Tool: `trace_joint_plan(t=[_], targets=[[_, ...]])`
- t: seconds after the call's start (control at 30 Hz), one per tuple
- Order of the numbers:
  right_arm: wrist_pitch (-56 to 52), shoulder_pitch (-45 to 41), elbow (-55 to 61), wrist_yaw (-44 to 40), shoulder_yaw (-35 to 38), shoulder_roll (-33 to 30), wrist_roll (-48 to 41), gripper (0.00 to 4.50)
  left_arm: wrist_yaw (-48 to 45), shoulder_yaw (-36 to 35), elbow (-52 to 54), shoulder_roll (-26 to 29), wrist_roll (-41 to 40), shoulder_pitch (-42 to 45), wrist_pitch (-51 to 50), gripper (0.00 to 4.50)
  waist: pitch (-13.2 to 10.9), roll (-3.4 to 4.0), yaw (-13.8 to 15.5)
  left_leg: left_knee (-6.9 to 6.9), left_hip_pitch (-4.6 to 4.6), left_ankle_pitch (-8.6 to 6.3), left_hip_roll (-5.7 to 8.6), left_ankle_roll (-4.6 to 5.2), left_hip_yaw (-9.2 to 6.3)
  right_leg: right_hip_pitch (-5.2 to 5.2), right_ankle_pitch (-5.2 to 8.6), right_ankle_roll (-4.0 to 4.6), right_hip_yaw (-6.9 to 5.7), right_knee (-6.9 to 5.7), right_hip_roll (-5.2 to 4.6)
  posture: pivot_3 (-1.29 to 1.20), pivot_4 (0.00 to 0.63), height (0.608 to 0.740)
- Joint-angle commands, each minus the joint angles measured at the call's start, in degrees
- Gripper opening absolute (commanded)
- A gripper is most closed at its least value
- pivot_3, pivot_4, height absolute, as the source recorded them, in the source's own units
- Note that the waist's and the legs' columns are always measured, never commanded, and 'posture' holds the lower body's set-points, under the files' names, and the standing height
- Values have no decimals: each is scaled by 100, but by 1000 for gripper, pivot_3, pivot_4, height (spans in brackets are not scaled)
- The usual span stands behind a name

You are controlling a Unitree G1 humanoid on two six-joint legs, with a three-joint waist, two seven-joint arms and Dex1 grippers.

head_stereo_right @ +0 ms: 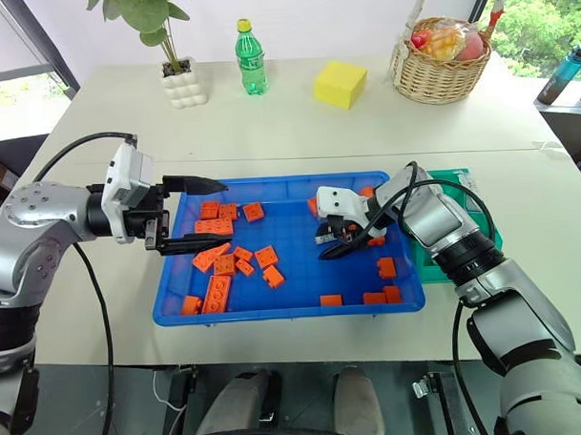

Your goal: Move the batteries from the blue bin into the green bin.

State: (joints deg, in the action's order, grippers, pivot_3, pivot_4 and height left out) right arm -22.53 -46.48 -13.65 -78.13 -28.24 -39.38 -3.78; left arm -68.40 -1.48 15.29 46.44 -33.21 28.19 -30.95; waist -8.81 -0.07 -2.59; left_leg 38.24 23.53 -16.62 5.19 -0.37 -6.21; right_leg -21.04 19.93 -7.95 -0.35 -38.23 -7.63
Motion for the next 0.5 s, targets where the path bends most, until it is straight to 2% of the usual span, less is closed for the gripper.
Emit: trace_joint_plan(t=[0.03,0.07,0.1,0.3,0.4,0.5], targets=[[-135,86,411,-17,341,-81,-126,708,-2,-163,97,77,-93,95,25,4500,0,0,7,0,0,0,0,0,0,0,0,0,0,0,0,0,150,733],[-316,102,615,36,492,-81,-237,153,-7,-145,68,68,-89,131,28,4500,0,0,7,0,0,0,1,0,-1,1,0,0,0,0,-1,0,150,733],[-494,123,830,122,659,-62,-347,50,-20,-132,38,62,-84,158,41,4500,0,0,2,0,0,0,1,0,-1,0,0,0,0,0,-1,0,150,733],[-2751,233,2525,1298,2448,-55,-1489,50,-102,-59,-172,7,-34,276,132,4500,0,0,8,-2,1,0,0,0,0,1,0,0,0,-1,-2,0,150,733],[-3657,524,2909,1766,3550,-607,-1742,50,-165,-35,-298,-17,-6,304,196,4500,0,0,59,0,1,0,4,0,-5,5,0,0,1,-1,-3,0,150,733],[-4030,1047,3044,2054,4225,-1145,-1794,50,-246,-18,-429,-25,27,319,262,4500,0,0,176,2,1,-1,11,1,-10,12,0,1,3,1,-6,0,150,733]])
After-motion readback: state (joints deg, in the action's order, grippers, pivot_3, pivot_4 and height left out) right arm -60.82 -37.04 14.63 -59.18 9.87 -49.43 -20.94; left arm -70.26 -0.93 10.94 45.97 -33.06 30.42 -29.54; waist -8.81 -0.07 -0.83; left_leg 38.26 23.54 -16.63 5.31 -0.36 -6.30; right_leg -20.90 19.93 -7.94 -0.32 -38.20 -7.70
